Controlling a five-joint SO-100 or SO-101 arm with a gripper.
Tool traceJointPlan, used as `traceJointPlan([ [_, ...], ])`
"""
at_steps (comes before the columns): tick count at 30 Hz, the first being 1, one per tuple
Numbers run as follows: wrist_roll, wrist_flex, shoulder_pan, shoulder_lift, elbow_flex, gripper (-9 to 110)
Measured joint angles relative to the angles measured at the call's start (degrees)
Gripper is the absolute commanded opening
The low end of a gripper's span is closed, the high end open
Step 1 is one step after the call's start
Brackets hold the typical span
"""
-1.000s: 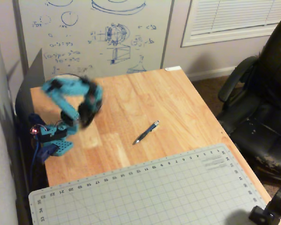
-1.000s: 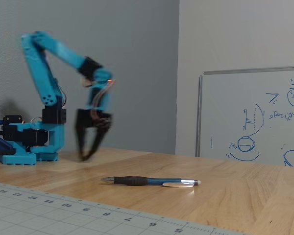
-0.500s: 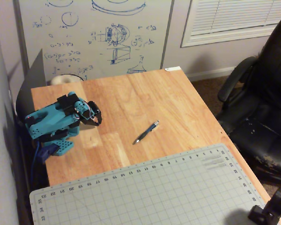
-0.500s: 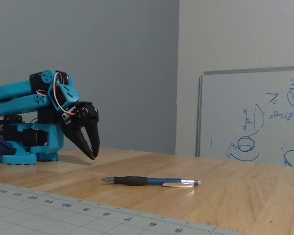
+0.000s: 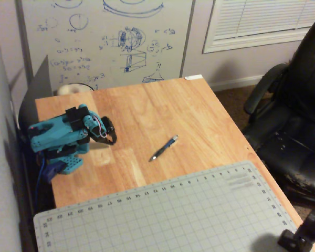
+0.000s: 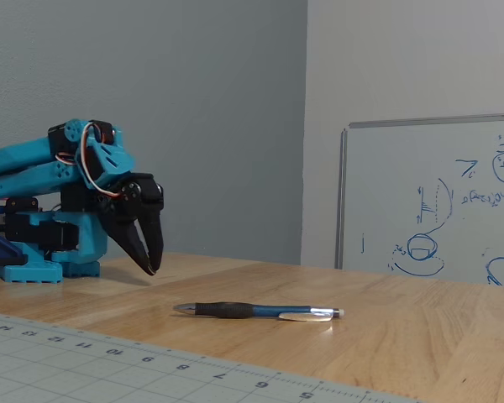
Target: Touch the pen.
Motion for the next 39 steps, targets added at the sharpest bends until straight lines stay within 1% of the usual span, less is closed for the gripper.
traceJointPlan([
  [6, 0.00, 0.00, 16.79, 0.00, -5.27, 1],
  [14, 0.00, 0.00, 39.02, 2.20, -5.98, 1],
  [18, 0.00, 0.00, 47.90, 2.29, -6.33, 1],
  [22, 0.00, -0.18, 48.52, 2.02, -7.73, 1],
  [28, 0.00, -7.03, 49.13, 0.09, -16.44, 1],
  [32, 0.00, -11.78, 49.13, -8.26, -20.48, 1],
  [39, 0.00, -17.05, 49.13, -31.03, -33.31, 0],
])
